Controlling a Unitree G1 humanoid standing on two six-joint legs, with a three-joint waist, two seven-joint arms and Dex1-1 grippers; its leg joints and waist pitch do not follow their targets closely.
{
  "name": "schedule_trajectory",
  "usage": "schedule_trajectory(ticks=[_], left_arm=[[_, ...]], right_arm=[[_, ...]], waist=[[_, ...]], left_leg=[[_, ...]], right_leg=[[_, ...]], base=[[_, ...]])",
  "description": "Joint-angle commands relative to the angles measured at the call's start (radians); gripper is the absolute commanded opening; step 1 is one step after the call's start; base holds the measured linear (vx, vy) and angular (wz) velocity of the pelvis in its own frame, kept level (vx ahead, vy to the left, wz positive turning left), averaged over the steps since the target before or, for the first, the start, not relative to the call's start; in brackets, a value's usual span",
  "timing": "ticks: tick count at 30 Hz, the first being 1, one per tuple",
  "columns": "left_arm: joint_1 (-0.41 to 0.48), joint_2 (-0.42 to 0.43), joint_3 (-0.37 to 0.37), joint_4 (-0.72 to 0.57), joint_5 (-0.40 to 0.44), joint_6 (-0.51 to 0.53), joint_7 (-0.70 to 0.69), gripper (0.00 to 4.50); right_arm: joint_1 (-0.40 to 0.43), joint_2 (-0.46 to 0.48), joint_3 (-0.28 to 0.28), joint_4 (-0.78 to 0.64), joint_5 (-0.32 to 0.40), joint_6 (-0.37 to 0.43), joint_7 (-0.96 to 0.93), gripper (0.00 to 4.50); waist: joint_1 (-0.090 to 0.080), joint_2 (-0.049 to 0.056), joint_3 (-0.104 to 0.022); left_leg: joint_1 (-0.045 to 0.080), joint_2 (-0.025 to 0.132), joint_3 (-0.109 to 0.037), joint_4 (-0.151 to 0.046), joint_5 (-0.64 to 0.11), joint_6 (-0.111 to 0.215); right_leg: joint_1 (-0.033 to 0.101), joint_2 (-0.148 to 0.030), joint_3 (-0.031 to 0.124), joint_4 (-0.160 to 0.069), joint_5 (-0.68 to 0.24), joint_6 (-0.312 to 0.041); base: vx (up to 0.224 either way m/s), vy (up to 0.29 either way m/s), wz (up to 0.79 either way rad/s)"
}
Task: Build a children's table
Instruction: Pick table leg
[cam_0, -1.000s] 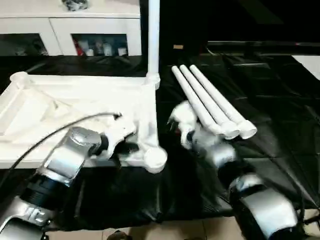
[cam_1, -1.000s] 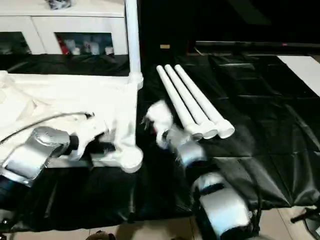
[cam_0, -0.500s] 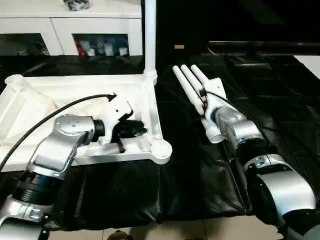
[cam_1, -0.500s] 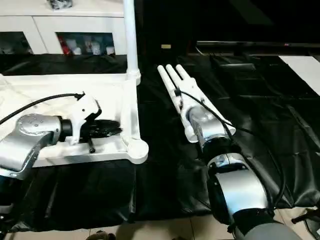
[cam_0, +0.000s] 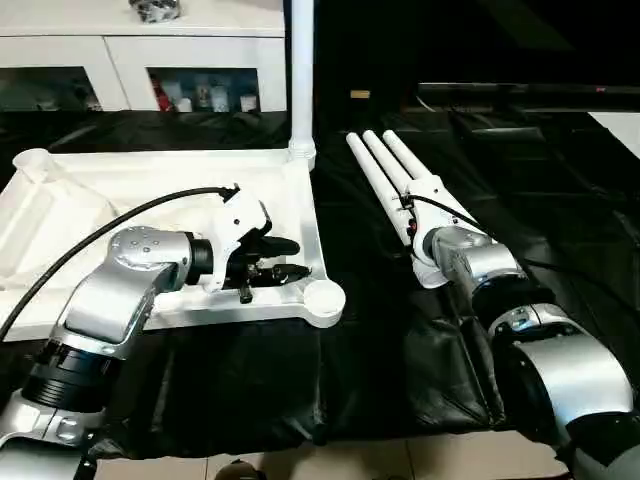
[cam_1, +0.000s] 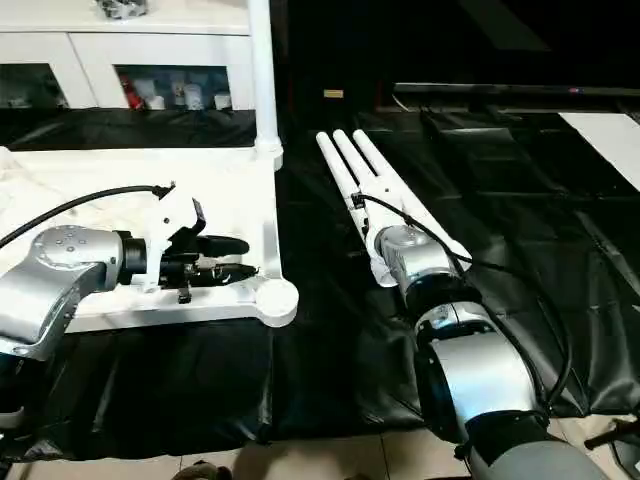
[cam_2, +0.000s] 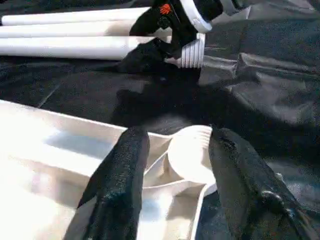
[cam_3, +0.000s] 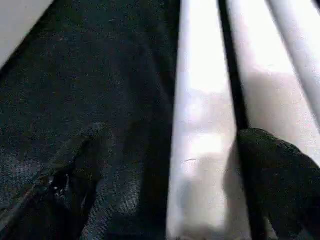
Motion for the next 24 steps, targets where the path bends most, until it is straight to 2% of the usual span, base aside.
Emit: schedule_trajectory(ticks=[1, 3, 4, 7, 10, 18, 21, 24], left_arm=[[-0.006, 0.010, -0.013, -0.012, 0.014, -0.011, 0.007, 2.52], [-0.010, 0.009, -0.013, -0.013, 0.012, -0.009, 0.011, 2.52], [-0.012, 0.009, -0.013, -0.012, 0.012, -0.008, 0.013, 2.54], [-0.015, 0.010, -0.016, -0.005, 0.016, -0.009, 0.013, 2.54], [-0.023, 0.016, -0.025, 0.010, 0.026, -0.011, 0.012, 2.54], [-0.033, 0.027, -0.024, 0.020, 0.020, -0.007, 0.004, 2.54], [-0.033, 0.022, -0.020, 0.023, 0.018, -0.012, 0.009, 2.54], [-0.032, 0.012, -0.016, 0.026, 0.018, -0.030, 0.024, 2.54]], right_arm=[[-0.003, -0.006, -0.011, 0.052, 0.005, 0.067, 0.028, 4.50], [-0.021, -0.015, -0.011, 0.075, 0.004, 0.112, 0.042, 4.50], [-0.029, -0.019, -0.009, 0.087, 0.002, 0.131, 0.054, 4.22], [-0.040, -0.023, -0.009, 0.103, 0.002, 0.159, 0.070, 4.09], [-0.055, -0.033, -0.006, 0.125, -0.006, 0.194, 0.094, 3.74], [-0.068, -0.047, 0.007, 0.151, -0.033, 0.208, 0.115, 3.05], [-0.071, -0.049, -0.014, 0.154, -0.021, 0.206, 0.098, 2.92], [-0.072, -0.051, -0.053, 0.153, 0.002, 0.194, 0.066, 2.56]], waist=[[0.003, 0.019, -0.074], [0.004, 0.019, -0.073], [0.005, 0.020, -0.074], [0.007, 0.020, -0.073], [0.007, 0.019, -0.073], [0.007, 0.017, -0.071], [0.008, 0.016, -0.071], [0.008, 0.016, -0.071]], left_leg=[[0.018, 0.011, -0.007, -0.058, -0.281, -0.061], [0.019, 0.012, -0.006, -0.058, -0.288, -0.062], [0.020, 0.012, -0.007, -0.058, -0.288, -0.065], [0.018, 0.012, -0.007, -0.058, -0.291, -0.068], [0.017, 0.012, -0.008, -0.058, -0.296, -0.070], [0.018, 0.013, -0.009, -0.059, -0.311, -0.076], [0.018, 0.013, -0.009, -0.059, -0.316, -0.076], [0.019, 0.012, -0.010, -0.059, -0.320, -0.078]], right_leg=[[0.045, -0.036, 0.027, -0.054, -0.126, -0.221], [0.043, -0.035, 0.027, -0.055, -0.134, -0.221], [0.043, -0.036, 0.026, -0.054, -0.134, -0.222], [0.043, -0.036, 0.026, -0.054, -0.135, -0.221], [0.043, -0.036, 0.026, -0.055, -0.147, -0.219], [0.040, -0.039, 0.027, -0.058, -0.187, -0.213], [0.040, -0.039, 0.027, -0.058, -0.196, -0.213], [0.039, -0.041, 0.027, -0.060, -0.205, -0.208]], base=[[0.000, 0.000, 0.00], [0.000, 0.000, 0.00], [0.000, 0.000, 0.00], [0.000, 0.000, 0.00], [0.000, 0.000, 0.00], [0.000, 0.000, 0.00], [0.000, 0.000, 0.00], [0.000, 0.000, 0.00]])
